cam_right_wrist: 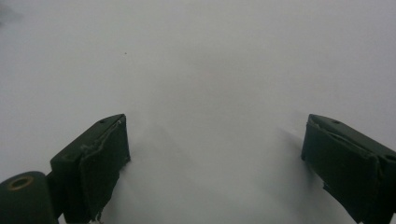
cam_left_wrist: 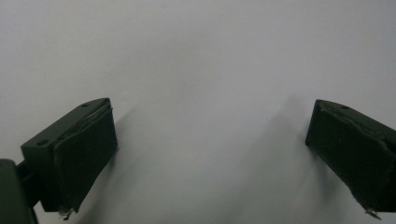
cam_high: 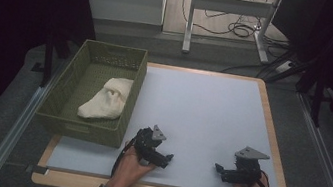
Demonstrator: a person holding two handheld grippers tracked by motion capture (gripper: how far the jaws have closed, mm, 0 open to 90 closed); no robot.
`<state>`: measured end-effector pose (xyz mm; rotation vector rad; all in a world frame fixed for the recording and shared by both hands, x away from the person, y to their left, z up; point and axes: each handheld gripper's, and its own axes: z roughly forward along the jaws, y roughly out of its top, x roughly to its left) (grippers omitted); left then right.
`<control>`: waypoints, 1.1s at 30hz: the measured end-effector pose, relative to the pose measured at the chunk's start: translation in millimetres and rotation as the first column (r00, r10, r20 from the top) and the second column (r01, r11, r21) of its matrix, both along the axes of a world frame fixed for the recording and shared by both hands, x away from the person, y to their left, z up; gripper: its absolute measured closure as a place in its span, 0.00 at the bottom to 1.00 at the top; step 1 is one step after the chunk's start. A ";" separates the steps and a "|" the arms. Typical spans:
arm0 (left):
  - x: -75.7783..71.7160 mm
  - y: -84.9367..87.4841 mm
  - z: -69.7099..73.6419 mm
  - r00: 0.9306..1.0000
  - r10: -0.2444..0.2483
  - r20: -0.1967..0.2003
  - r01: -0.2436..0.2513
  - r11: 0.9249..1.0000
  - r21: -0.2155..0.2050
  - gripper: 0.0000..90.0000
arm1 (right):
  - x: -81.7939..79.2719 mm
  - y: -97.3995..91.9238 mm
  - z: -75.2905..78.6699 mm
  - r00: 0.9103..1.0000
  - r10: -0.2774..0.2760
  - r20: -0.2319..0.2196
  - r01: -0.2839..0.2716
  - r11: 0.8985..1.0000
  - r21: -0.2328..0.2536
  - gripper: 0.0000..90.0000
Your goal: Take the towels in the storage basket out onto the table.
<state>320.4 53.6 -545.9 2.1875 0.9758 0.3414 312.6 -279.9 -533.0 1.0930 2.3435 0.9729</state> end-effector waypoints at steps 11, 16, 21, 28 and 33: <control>0.0 0.0 0.0 1.000 0.000 0.000 0.000 1.000 0.000 0.02 | -0.1 -0.1 0.0 1.000 0.000 0.000 0.000 1.000 0.001 0.09; 0.1 0.1 0.0 1.000 -0.001 -0.001 0.001 1.000 0.000 0.02 | -0.1 -0.1 -0.1 1.000 0.000 0.001 0.000 1.000 0.001 0.09; 0.0 0.1 0.0 1.000 0.000 -0.001 0.000 1.000 0.000 0.02 | -0.1 -0.1 -0.1 1.000 0.000 0.001 0.000 1.000 0.001 0.09; 0.2 0.0 0.1 1.000 0.000 -0.003 0.000 1.000 0.000 0.02 | -0.1 -0.1 -0.1 1.000 0.000 0.000 0.000 1.000 0.000 0.09; 0.6 0.0 0.4 1.000 -0.003 -0.009 0.003 1.000 0.002 0.01 | 0.0 -0.1 -0.1 1.000 0.000 0.000 0.000 1.000 0.000 0.09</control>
